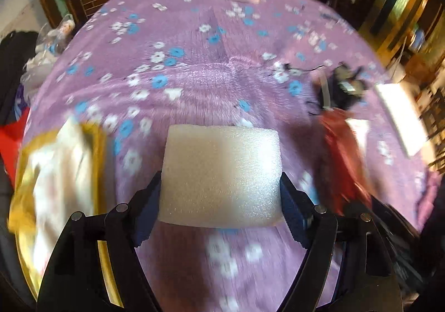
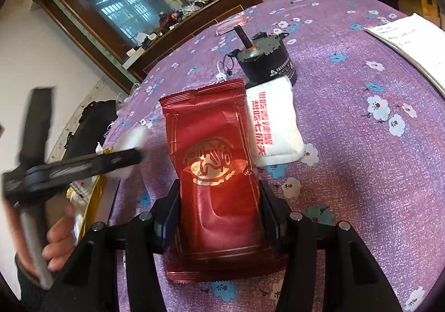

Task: Organize soft objects
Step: 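Grasp the white foam sponge with the left tool while the right tool holds the red pack, then carry the sponge and red pack over the foam tray and release both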

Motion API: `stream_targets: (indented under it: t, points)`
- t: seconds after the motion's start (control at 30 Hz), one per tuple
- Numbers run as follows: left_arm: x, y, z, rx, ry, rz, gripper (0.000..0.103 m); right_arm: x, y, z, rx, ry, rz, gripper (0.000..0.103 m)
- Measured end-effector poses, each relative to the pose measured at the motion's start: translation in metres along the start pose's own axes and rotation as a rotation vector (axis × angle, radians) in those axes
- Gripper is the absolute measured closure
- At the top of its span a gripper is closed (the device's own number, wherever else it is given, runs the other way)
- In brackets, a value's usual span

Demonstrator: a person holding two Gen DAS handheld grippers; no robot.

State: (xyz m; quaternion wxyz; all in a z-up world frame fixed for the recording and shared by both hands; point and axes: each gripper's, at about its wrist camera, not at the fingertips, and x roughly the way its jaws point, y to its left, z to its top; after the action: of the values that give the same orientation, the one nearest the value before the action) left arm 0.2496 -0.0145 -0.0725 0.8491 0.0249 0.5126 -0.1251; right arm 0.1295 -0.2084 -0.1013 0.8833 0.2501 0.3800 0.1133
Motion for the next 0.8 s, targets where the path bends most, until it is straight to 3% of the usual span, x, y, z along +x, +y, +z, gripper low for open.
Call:
stream_targets:
  t: [0.2, 0.37, 0.5, 0.63, 0.8]
  points:
    - [-0.055, 0.01, -0.067, -0.08, -0.142, -0.057, 0.025, -0.01, 0.007, -0.003, -0.034, -0.052, 0.033, 0.051]
    - [-0.081, 0.023, -0.108, -0.126, -0.156, -0.1, 0.025, -0.02, 0.012, -0.005, -0.052, -0.093, 0.043, 0.051]
    - [-0.121, 0.055, -0.127, -0.162, -0.225, -0.099, 0.025, -0.042, 0.042, -0.017, -0.07, -0.109, 0.092, 0.051]
    - [-0.155, 0.098, -0.136, -0.243, -0.285, -0.106, 0.025, -0.047, 0.085, -0.02, -0.046, -0.051, 0.2, 0.051]
    - [-0.174, 0.143, -0.146, -0.306, -0.342, -0.07, 0.025, -0.012, 0.144, -0.021, -0.064, 0.099, 0.313, 0.051]
